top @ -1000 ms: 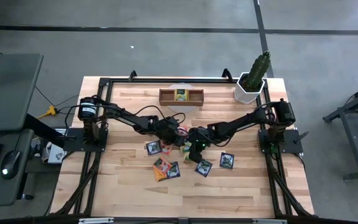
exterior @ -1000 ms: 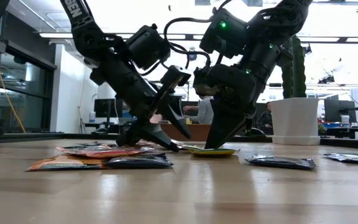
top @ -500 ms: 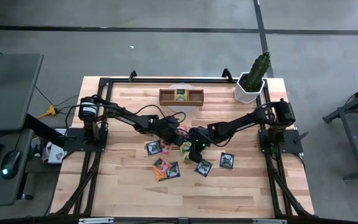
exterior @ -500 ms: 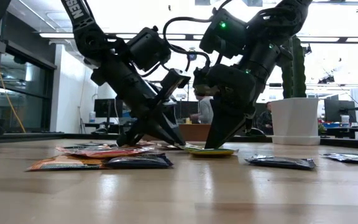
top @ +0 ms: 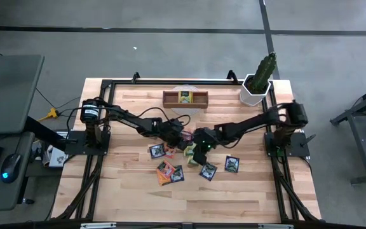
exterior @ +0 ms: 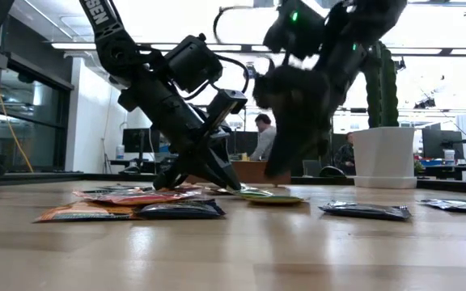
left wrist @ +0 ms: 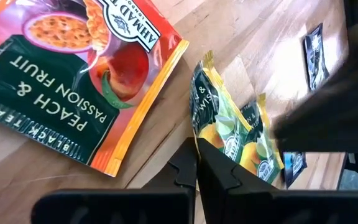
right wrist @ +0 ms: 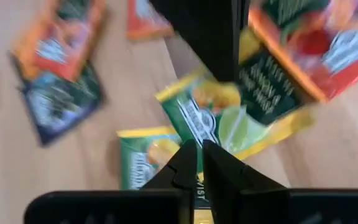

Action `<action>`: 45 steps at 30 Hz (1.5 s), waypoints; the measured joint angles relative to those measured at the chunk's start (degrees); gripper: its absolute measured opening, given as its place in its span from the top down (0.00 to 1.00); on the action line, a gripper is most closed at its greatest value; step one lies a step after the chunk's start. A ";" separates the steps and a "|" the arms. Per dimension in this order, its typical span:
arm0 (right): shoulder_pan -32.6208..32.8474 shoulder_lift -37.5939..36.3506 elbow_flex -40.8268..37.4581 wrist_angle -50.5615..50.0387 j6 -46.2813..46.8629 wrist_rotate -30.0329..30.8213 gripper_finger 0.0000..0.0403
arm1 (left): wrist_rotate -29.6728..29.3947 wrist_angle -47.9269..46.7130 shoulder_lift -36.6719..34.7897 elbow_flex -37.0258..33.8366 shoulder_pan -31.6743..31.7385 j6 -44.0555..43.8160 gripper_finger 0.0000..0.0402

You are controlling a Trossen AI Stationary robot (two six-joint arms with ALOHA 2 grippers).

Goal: Pick & Place Tea
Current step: Put the top yellow tea bag in the middle compartment of the organizer

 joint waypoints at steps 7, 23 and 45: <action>-0.24 -10.63 0.02 -7.53 0.32 2.25 0.85 | 0.00 0.13 -0.50 -0.02 0.02 2.99 1.00; -0.22 -34.76 0.11 -22.75 0.86 11.85 0.78 | -2.06 -2.71 -13.92 0.91 0.83 21.22 1.00; -0.22 -36.41 0.11 -25.58 1.56 13.64 0.78 | -3.94 -26.04 -19.53 18.03 21.60 76.08 1.00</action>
